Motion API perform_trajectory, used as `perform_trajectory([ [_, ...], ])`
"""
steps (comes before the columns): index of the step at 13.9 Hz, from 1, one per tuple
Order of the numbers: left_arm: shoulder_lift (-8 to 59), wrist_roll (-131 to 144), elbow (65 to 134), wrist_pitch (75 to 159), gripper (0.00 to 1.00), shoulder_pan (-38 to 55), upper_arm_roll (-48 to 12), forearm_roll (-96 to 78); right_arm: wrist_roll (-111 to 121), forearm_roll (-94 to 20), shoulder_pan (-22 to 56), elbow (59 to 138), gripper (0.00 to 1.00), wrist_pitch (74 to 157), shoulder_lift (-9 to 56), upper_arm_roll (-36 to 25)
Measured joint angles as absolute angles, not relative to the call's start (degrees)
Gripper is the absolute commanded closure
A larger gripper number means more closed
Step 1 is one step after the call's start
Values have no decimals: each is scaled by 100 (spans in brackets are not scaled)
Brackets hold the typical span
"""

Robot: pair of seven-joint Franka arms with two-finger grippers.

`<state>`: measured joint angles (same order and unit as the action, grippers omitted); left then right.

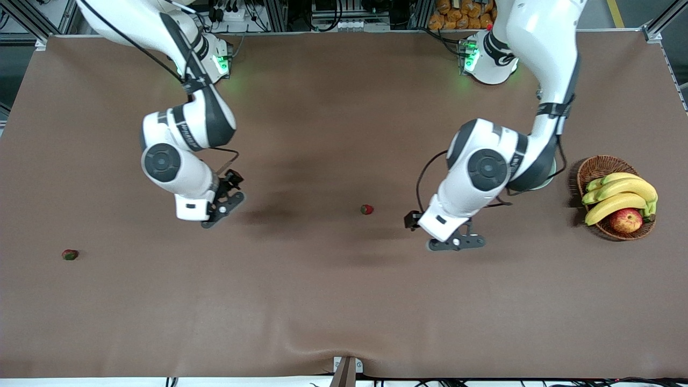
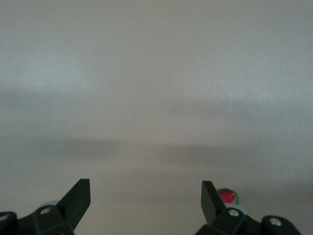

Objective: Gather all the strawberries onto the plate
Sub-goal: 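Lower the left gripper onto the strawberry while the right gripper reaches another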

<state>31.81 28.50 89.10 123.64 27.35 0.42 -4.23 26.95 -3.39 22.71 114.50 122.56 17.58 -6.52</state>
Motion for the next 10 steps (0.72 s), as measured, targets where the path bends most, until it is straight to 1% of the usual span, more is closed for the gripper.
perform_trajectory([
  [3,3512,2850,8807,12426,0,3100,39,-423,2984,-338,2087,11813,0,12446,1664,-652],
  [8,3947,2924,8695,12881,0,3588,39,-423,3089,-337,2086,12591,0,13561,1697,-617],
  [10,4164,2929,8580,13023,0,3670,38,-423,3092,-336,2086,12761,0,13885,1796,-612],
])
